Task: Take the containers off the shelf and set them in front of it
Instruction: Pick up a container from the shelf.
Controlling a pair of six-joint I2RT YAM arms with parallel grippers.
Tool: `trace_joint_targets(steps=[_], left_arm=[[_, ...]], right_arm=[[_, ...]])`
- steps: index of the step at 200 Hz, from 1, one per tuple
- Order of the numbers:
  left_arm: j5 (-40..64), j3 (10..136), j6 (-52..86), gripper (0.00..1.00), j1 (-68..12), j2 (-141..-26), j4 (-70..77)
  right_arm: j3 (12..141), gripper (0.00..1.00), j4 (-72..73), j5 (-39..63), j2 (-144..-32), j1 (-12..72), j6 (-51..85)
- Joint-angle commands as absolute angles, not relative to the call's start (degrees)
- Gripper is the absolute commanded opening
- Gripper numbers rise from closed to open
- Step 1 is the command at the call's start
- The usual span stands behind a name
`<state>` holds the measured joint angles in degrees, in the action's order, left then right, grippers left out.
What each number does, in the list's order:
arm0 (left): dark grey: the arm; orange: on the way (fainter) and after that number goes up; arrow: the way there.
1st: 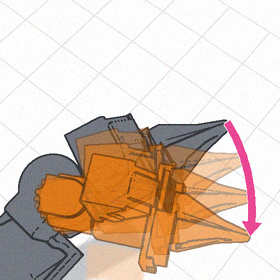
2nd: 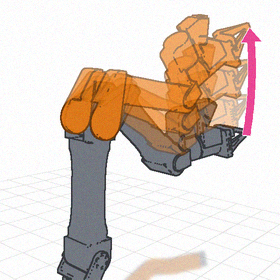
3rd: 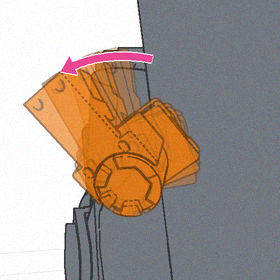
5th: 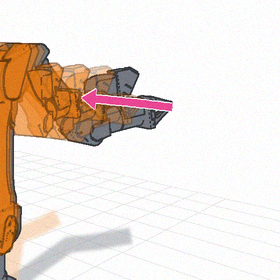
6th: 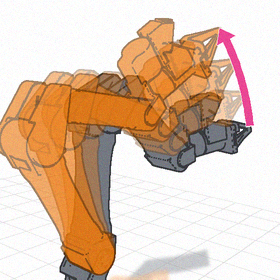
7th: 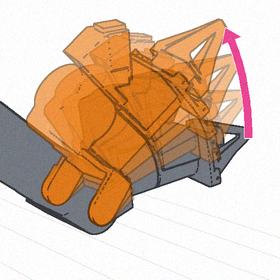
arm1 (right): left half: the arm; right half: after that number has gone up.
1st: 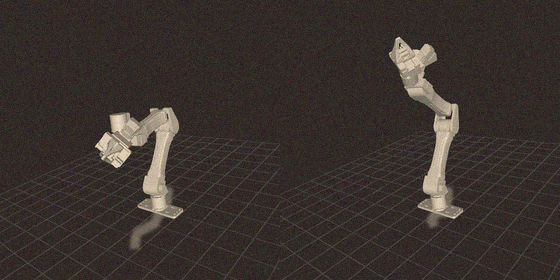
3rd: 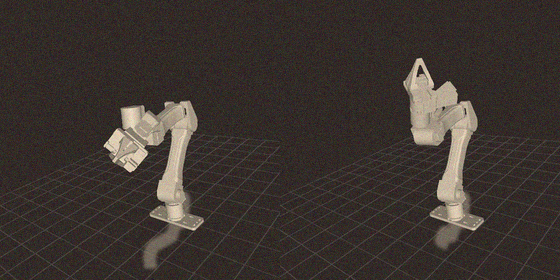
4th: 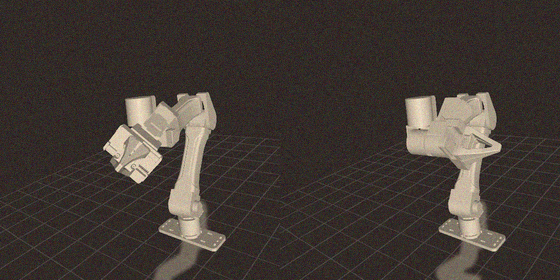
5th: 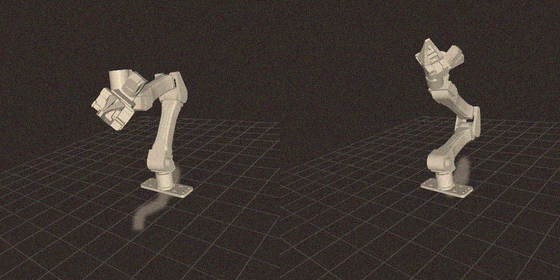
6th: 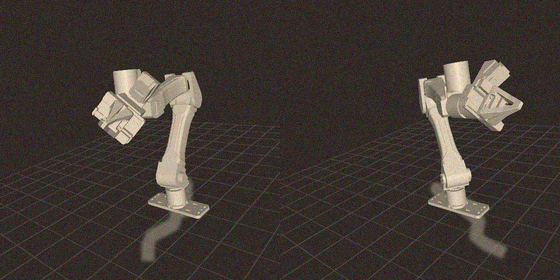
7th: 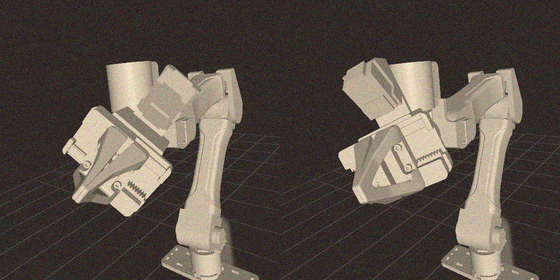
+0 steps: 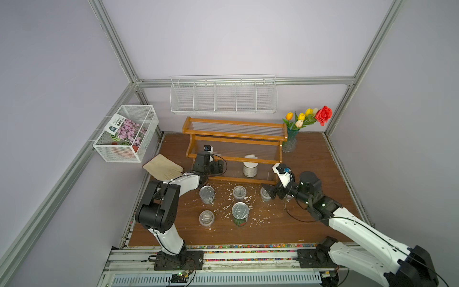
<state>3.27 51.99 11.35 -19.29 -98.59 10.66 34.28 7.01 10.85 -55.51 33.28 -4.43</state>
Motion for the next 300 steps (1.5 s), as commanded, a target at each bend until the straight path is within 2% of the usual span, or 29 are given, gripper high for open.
trace_joint_targets(steps=[1,88,171,249,300], left_arm=[[3.8,52.7,10.4,0.80,-19.1,-97.1,12.5],[5.6,48.2,9.9,0.79,-19.2,-87.2,5.6],[6.6,42.9,8.2,0.79,-19.7,-72.2,-4.6],[8.7,46.4,6.1,0.79,-21.8,-61.3,-17.5],[11.0,50.7,6.5,0.79,-27.2,-55.9,-23.6]], right_arm=[[35.4,0.98,6.4,11.9,-54.4,32.9,-5.2],[35.4,0.98,5.0,9.8,-54.0,32.4,-4.4],[35.9,0.98,2.0,8.8,-53.0,31.5,-4.2],[36.8,0.98,-1.2,7.7,-51.5,30.4,-3.4],[36.7,0.98,-3.3,6.9,-50.3,28.9,-2.9]])
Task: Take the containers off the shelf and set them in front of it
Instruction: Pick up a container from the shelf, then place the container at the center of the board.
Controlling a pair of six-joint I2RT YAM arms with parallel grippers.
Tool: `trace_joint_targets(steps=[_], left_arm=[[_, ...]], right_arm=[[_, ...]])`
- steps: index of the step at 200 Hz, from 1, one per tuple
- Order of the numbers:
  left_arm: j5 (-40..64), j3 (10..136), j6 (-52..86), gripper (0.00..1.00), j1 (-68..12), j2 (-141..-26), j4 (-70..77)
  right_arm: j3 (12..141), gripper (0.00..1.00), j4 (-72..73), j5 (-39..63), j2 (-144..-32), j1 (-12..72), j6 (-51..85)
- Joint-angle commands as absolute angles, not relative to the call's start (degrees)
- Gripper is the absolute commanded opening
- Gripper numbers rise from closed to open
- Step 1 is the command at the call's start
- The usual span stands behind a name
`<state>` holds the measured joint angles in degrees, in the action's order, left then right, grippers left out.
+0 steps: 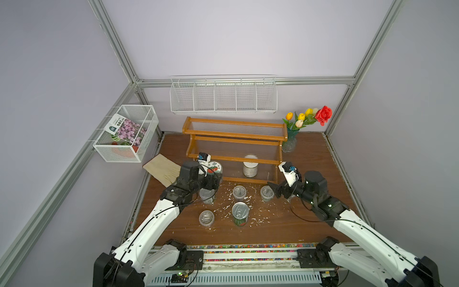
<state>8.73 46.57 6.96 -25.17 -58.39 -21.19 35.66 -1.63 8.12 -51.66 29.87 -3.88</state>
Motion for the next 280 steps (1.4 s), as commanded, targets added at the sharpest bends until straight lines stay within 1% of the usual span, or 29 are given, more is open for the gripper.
trace_joint_targets(steps=[1,37,66,109,140,180,215,242,280], left_arm=[[11.0,50.7,6.6,0.79,-27.3,-55.8,-23.7],[11.3,54.4,6.0,0.79,-31.5,-55.1,-27.5],[12.0,56.1,7.1,0.78,-38.9,-56.5,-26.4],[12.6,58.0,7.3,0.78,-47.8,-60.5,-24.1],[12.6,59.3,6.6,0.78,-53.4,-64.0,-22.8],[12.8,59.1,6.8,0.78,-57.9,-68.3,-19.2],[12.7,61.6,3.6,0.78,-63.0,-76.1,-17.3],[14.0,61.0,1.6,0.78,-64.9,-81.0,-13.6],[14.9,60.3,-1.3,0.78,-66.9,-88.0,-12.2]], right_arm=[[36.7,0.98,-3.3,6.9,-50.3,28.8,-2.9],[36.5,0.99,-5.1,6.5,-48.9,27.4,-2.9],[36.7,0.98,-7.8,7.3,-46.8,26.2,-2.9],[38.7,0.99,-17.0,9.4,-41.6,24.4,-2.7],[39.6,0.98,-23.5,7.1,-37.7,23.3,-3.0],[40.6,0.98,-27.9,4.3,-36.2,20.2,-3.4],[41.1,0.98,-29.7,2.4,-36.6,18.6,-3.3],[41.0,0.98,-30.3,0.6,-36.4,17.6,-3.1],[40.9,0.98,-30.9,-0.1,-36.5,16.9,-2.7]])
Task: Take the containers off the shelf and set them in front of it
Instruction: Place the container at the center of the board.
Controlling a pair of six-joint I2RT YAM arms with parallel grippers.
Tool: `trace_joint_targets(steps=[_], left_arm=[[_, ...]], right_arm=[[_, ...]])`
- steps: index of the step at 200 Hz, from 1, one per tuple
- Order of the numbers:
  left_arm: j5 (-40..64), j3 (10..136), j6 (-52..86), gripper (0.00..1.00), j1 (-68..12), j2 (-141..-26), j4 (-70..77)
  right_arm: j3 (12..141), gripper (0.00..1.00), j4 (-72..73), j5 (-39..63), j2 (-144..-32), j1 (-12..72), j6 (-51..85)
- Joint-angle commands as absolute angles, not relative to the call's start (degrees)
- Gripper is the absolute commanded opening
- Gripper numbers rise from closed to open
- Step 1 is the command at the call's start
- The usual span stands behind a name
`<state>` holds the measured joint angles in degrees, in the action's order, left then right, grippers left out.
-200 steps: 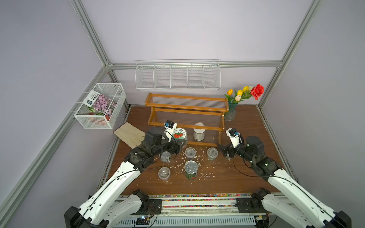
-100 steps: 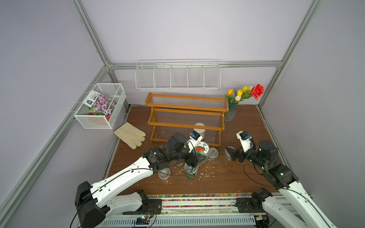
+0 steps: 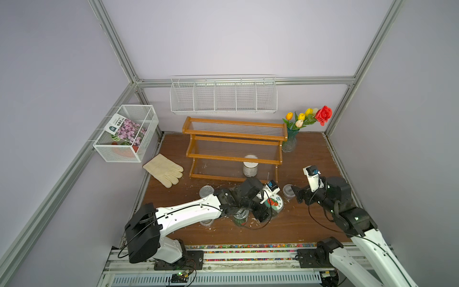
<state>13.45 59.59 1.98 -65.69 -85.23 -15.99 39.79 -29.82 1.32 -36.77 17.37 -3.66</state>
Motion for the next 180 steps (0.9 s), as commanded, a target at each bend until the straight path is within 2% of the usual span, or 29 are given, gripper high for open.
trace_joint_targets(steps=[1,102,180], left_arm=[[14.9,60.3,-1.3,0.78,-66.9,-88.2,-12.1],[12.7,61.4,-3.3,0.81,-67.6,-97.5,-14.5],[12.0,62.0,-3.0,0.98,-67.6,-97.1,-16.9]], right_arm=[[40.9,0.98,-30.9,-0.1,-36.5,16.9,-2.7],[40.2,0.98,-30.2,-0.2,-37.9,16.4,-3.7],[39.9,0.98,-29.1,1.5,-39.2,15.4,-4.8]])
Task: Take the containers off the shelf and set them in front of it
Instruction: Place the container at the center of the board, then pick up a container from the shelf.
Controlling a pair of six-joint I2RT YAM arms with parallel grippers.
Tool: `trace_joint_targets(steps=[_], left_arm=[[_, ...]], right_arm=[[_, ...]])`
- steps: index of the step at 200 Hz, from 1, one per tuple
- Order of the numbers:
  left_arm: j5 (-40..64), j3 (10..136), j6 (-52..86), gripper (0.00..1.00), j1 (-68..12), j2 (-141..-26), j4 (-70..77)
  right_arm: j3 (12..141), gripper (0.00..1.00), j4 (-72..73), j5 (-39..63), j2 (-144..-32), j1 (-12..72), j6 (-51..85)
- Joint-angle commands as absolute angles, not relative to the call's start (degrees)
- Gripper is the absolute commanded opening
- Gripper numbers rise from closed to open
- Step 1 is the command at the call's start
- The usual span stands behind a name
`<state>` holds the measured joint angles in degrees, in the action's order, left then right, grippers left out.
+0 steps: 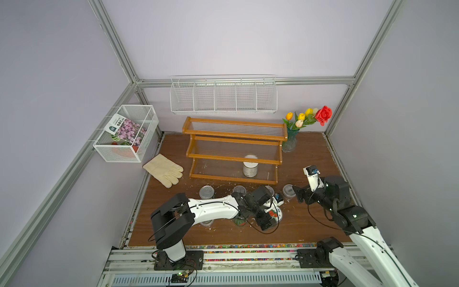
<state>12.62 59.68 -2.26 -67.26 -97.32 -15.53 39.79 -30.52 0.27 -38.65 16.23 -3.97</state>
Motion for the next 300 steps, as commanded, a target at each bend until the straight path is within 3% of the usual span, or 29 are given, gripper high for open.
trace_joint_targets(steps=[1,75,118,191,300], left_arm=[[12.0,62.0,-3.1,0.98,-67.5,-97.1,-17.0],[10.8,67.3,-2.0,1.00,-66.8,-93.2,-25.4],[11.1,69.1,-0.2,1.00,-61.8,-88.1,-28.7],[-1.3,63.7,13.4,0.99,-47.2,-89.9,-13.3],[-10.6,66.4,19.4,0.99,-44.7,-104.8,5.8]], right_arm=[[39.9,0.98,-29.0,1.6,-39.2,15.4,-4.8],[40.0,0.98,-28.1,5.1,-40.2,12.8,-5.7],[40.1,0.98,-27.5,5.8,-40.4,12.3,-5.5],[35.7,0.98,-21.4,14.2,-38.7,12.4,-0.6],[32.8,0.98,-19.6,13.5,-37.4,12.4,0.2]])
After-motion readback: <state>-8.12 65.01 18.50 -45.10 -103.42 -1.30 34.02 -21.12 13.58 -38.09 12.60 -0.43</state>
